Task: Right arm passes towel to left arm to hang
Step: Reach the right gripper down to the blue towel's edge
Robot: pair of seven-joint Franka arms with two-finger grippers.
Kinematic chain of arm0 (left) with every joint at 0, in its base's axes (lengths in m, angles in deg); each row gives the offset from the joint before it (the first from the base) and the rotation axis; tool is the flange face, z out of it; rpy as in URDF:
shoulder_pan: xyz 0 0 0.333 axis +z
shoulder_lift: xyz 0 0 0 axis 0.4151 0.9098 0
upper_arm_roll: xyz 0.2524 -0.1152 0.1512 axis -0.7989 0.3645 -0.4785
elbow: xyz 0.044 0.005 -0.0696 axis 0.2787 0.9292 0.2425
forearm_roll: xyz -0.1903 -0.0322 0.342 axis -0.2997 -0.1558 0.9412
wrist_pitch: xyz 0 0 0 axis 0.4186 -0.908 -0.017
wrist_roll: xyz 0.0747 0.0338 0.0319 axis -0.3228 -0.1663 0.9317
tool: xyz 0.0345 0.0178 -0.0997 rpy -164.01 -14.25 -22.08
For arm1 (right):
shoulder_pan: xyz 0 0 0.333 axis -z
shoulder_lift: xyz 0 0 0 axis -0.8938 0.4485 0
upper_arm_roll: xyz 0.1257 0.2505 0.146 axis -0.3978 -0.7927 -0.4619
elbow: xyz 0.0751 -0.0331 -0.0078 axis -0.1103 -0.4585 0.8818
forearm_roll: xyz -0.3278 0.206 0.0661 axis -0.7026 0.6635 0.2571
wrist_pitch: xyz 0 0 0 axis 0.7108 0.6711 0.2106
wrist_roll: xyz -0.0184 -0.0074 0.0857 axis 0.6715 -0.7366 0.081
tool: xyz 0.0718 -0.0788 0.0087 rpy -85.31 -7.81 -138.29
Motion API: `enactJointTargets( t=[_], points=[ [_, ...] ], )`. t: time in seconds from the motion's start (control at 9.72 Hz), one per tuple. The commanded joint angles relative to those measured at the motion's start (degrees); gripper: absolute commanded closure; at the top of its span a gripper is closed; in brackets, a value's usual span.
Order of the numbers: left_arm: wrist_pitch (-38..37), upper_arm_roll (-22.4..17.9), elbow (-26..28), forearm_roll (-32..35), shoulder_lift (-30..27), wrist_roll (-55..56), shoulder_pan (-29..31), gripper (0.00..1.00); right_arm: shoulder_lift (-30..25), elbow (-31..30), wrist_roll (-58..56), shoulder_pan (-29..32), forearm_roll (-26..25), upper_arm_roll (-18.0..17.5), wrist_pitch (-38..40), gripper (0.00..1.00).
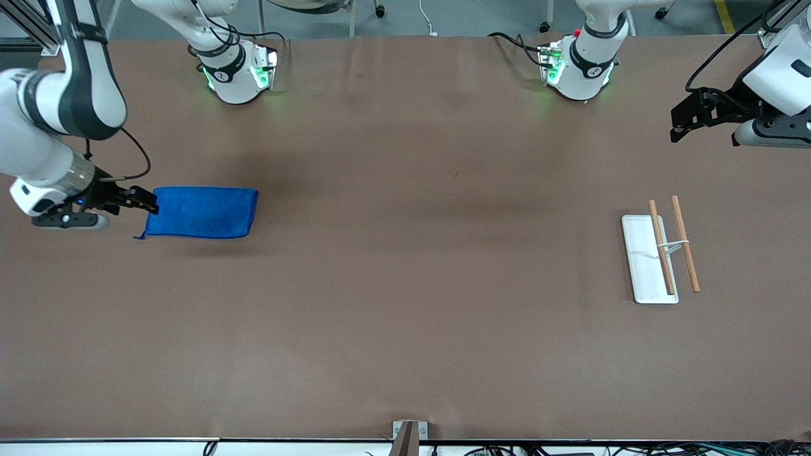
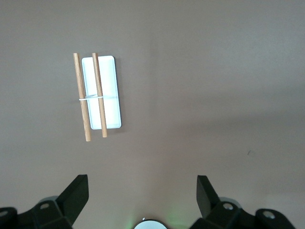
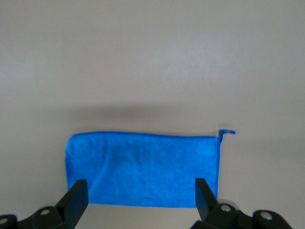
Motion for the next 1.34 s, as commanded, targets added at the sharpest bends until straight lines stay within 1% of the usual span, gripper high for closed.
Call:
enactJointTargets(
  t=[0.0, 0.21, 0.41, 0.51, 0.72, 1.03, 1.23],
  points=[
    [-0.64, 0.28, 0.19, -0.47, 1.44, -0.2, -0.08, 0.0, 6.68, 0.08, -1.86, 1.65, 0.05, -0.55, -2.2, 0.02],
    [-0.99, 0.2, 0.19, -0.65, 1.78, -0.82, 0.71, 0.0, 9.86, -0.97, -1.86, 2.18, 0.05, -0.63, -4.05, 0.02],
    [-0.9, 0.11, 0.02, -0.56, 3.1, -0.9, 0.8, 0.0, 12.15, -4.91, -1.86, 1.91, 0.05, -0.63, -12.63, 0.02],
    [-0.9, 0.11, -1.64, -0.39, 3.63, -0.9, 0.8, 0.0, 12.6, -6.85, -1.86, 1.74, 0.05, -0.72, -15.02, 0.02],
    [-0.9, 0.19, -1.57, -0.56, 4.34, -0.64, 0.1, 0.0, 12.6, -9.05, -1.86, 1.65, 0.05, -0.9, -16.62, 0.05],
    [-0.9, 0.46, -1.83, -0.47, 4.86, -0.64, -0.34, 0.0, 14.0, -13.44, -1.69, 0.6, 0.13, -1.07, -24.6, 0.08],
    [-0.81, 1.16, -3.4, -0.21, 5.56, -0.2, -0.96, 0.0, 14.62, -13.9, -1.6, 0.33, 0.13, -1.07, -25.24, 0.1]
  ],
)
